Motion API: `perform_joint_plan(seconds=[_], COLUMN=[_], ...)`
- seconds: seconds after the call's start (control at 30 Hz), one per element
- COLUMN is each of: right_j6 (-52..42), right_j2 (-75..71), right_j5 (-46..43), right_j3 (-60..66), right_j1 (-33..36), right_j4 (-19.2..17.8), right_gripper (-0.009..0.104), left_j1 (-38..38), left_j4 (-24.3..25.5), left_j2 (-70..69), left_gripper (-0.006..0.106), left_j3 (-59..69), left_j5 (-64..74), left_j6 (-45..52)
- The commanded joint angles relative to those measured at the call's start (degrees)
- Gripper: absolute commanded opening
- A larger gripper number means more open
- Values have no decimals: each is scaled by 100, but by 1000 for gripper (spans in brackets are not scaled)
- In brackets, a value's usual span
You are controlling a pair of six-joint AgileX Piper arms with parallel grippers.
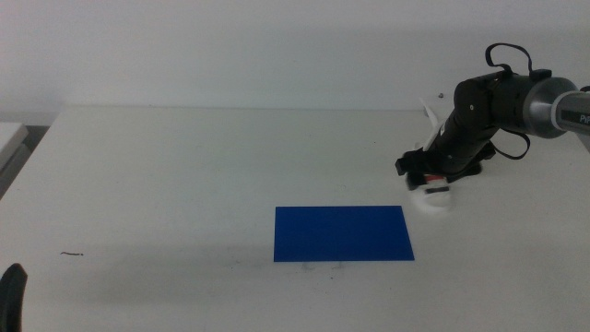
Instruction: Use one arm to grab the shoe from the table and place it on the mat.
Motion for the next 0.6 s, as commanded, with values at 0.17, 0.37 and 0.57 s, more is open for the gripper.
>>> perform_joint_plan(seconds=[0.17, 0.37, 0.57], right_j6=[1485, 3105, 3158], right_j2=[-959, -1223, -980], right_j5=[904, 1125, 1020], right_j3=[-37, -37, -37], right_j1=[708, 1796, 2411], right_j4=[-574, -809, -703], right_gripper=[-1, 3, 3], left_j1=[-1, -1, -1], left_j4=[-23, -23, -23], left_j2=[28, 28, 28], left_gripper=[94, 94, 94], left_j3=[2, 2, 2], left_j5=[-70, -70, -70], left_j6=[-8, -8, -8])
